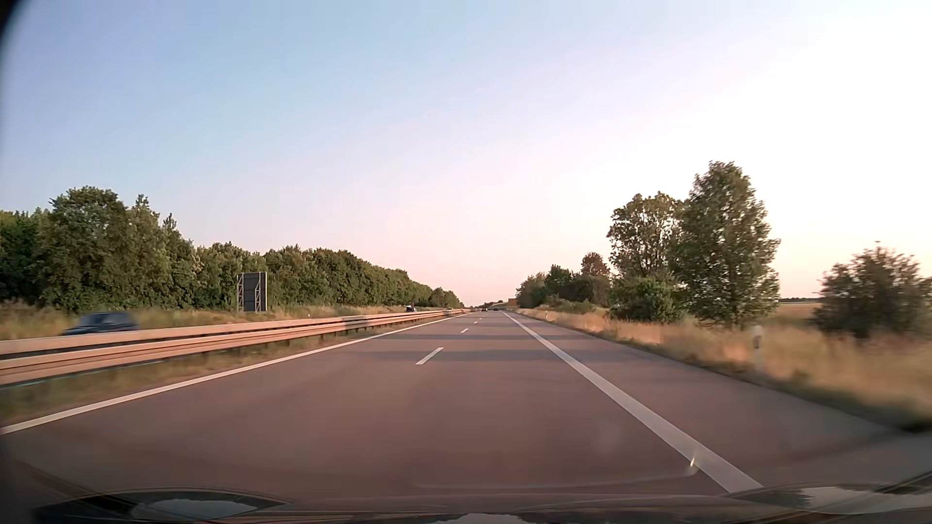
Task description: Follow the waypoints while adhering to traffic rules and regulations
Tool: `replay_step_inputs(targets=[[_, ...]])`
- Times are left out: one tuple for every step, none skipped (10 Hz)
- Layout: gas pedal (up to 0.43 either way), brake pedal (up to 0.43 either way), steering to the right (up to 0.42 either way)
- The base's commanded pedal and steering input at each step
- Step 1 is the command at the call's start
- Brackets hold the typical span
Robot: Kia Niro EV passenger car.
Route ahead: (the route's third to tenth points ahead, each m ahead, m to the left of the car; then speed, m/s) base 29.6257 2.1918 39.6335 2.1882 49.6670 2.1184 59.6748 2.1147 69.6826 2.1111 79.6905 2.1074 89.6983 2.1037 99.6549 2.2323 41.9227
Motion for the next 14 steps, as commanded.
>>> replay_step_inputs(targets=[[0.5, 0.018, -0.002], [0.5, 0.018, -0.002], [0.5, 0.018, -0.002], [0.5, 0.018, -0.002], [0.5, 0.018, -0.002], [0.5, 0.018, -0.001], [0.5, 0.018, -0.002], [0.5, 0.018, -0.002], [0.5, 0.018, -0.002], [0.5, 0.018, -0.002], [0.5, 0.018, -0.001], [0.5, 0.012, -0.002], [0.5, 0.018, -0.002], [0.5, 0.012, -0.001]])
